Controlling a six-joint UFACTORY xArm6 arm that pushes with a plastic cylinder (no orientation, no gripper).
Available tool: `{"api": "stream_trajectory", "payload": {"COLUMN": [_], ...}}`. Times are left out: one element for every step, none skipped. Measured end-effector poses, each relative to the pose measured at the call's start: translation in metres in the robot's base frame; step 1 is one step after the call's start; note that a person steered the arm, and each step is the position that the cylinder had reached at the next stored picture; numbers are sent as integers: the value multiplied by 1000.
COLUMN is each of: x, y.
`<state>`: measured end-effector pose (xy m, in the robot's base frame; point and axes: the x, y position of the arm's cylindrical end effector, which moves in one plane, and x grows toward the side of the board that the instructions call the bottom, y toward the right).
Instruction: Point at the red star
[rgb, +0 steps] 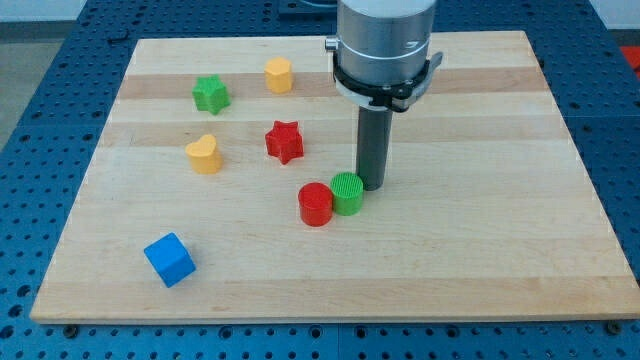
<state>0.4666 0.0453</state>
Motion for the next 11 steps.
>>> {"api": "stream_trajectory", "payload": {"x": [-34, -76, -97, -99, -98, -95, -76, -69, -72, -73, -71], "y": [16, -13, -65, -94, -123, -141, -142, -142, -138, -123, -101]}}
